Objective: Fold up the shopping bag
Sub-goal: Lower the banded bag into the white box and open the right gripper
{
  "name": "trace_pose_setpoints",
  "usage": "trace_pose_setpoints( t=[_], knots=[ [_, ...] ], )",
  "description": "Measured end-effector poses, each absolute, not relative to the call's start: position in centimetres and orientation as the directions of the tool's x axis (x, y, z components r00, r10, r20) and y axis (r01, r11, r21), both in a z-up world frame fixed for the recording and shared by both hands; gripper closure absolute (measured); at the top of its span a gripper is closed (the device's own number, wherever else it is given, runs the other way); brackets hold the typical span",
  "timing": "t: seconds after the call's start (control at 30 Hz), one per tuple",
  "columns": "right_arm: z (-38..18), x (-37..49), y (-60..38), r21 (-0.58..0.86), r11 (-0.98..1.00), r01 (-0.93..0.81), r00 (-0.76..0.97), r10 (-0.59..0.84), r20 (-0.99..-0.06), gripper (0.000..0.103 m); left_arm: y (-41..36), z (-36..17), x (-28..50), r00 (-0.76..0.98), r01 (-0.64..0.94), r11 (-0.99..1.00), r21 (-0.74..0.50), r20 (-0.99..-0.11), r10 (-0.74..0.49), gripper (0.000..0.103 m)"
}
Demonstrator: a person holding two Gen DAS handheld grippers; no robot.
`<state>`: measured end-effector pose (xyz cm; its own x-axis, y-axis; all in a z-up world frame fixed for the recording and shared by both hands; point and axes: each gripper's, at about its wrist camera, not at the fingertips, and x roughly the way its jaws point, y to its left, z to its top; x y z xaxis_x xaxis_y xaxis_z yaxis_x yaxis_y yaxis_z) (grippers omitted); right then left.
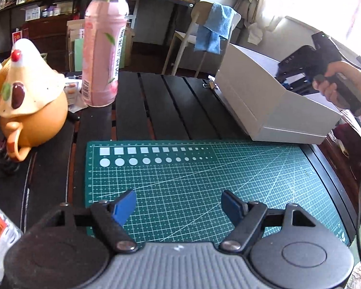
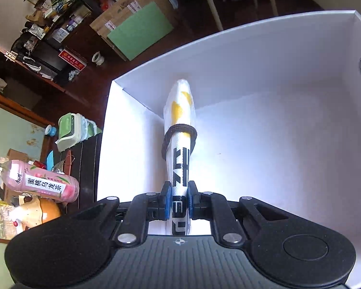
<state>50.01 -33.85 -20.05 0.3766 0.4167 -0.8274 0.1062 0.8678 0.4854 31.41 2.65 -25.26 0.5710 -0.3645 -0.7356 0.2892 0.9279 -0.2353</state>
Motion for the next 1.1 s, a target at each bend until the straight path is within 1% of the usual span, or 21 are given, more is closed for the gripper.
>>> trace_pose_setpoints(
  t=[0.13, 0.17, 0.23, 0.27, 0.3, 0.33, 0.37, 0.5, 0.6, 0.67, 0.77, 0.9, 1.0, 1.1],
  knots=[
    [-20.1, 50.3, -34.2, 0.504, 0.857, 0.101, 0.358, 0.442, -0.823, 0.089, 2.5, -25.4, 31.4, 0.56, 0.295, 0.926, -0.235, -0.743, -0.367, 0.026],
    [-20.0, 50.4, -34.3, 0.507, 0.857, 0.098, 0.351, 0.447, -0.823, 0.085, 2.6, -25.4, 31.4, 0.557, 0.293, 0.926, -0.24, -0.744, -0.369, 0.026],
    [-20.0, 50.4, -34.5, 0.507, 0.857, 0.09, 0.336, 0.453, -0.826, 0.081, 2.7, -25.4, 31.5, 0.553, 0.29, 0.923, -0.252, -0.743, -0.376, 0.026],
    [-19.9, 50.3, -34.7, 0.495, 0.865, 0.084, 0.329, 0.444, -0.833, 0.075, 2.7, -25.4, 31.5, 0.552, 0.29, 0.922, -0.255, -0.743, -0.379, 0.026],
    [-19.9, 50.2, -34.8, 0.482, 0.872, 0.081, 0.334, 0.432, -0.837, 0.07, 2.7, -25.4, 31.5, 0.549, 0.291, 0.921, -0.258, -0.743, -0.382, 0.026],
    [-19.9, 50.2, -34.9, 0.47, 0.879, 0.077, 0.339, 0.42, -0.842, 0.062, 2.7, -25.4, 31.5, 0.546, 0.292, 0.92, -0.261, -0.744, -0.384, 0.026],
    [-19.9, 50.2, -35.1, 0.46, 0.885, 0.073, 0.344, 0.41, -0.845, 0.059, 2.7, -25.4, 31.5, 0.544, 0.293, 0.919, -0.262, -0.745, -0.386, 0.026],
    [-19.2, 50.2, -35.8, 0.434, 0.899, 0.06, 0.373, 0.383, -0.845, 0.059, 2.4, -25.5, 31.5, 0.535, 0.309, 0.915, -0.261, -0.747, -0.394, 0.026],
    [-19.6, 50.4, -35.5, 0.374, 0.925, 0.064, 0.368, 0.327, -0.871, 0.056, 2.2, -25.5, 31.4, 0.532, 0.321, 0.912, -0.255, -0.748, -0.397, 0.026],
    [-20.1, 50.6, -34.9, 0.327, 0.943, 0.055, 0.359, 0.287, -0.888, 0.045, 2.1, -25.6, 31.4, 0.531, 0.324, 0.912, -0.253, -0.749, -0.397, 0.026],
    [-20.9, 51.2, -33.8, 0.247, 0.968, 0.045, 0.34, 0.217, -0.915, 0.044, 2.1, -25.6, 31.4, 0.528, 0.322, 0.912, -0.255, -0.751, -0.397, 0.026],
    [-21.6, 52.1, -32.9, 0.226, 0.974, 0.032, 0.299, 0.207, -0.932, 0.042, 2.3, -25.8, 31.6, 0.526, 0.315, 0.912, -0.263, -0.752, -0.398, 0.026],
    [-21.6, 52.6, -32.5, 0.228, 0.974, 0.012, 0.3, 0.214, -0.93, 0.042, 2.4, -25.8, 31.7, 0.526, 0.31, 0.912, -0.27, -0.75, -0.401, 0.026],
    [-21.2, 52.9, -31.6, 0.177, 0.983, -0.043, 0.32, 0.182, -0.93, 0.042, 2.5, -25.8, 31.7, 0.529, 0.308, 0.912, -0.27, -0.749, -0.4, 0.026]
  ],
)
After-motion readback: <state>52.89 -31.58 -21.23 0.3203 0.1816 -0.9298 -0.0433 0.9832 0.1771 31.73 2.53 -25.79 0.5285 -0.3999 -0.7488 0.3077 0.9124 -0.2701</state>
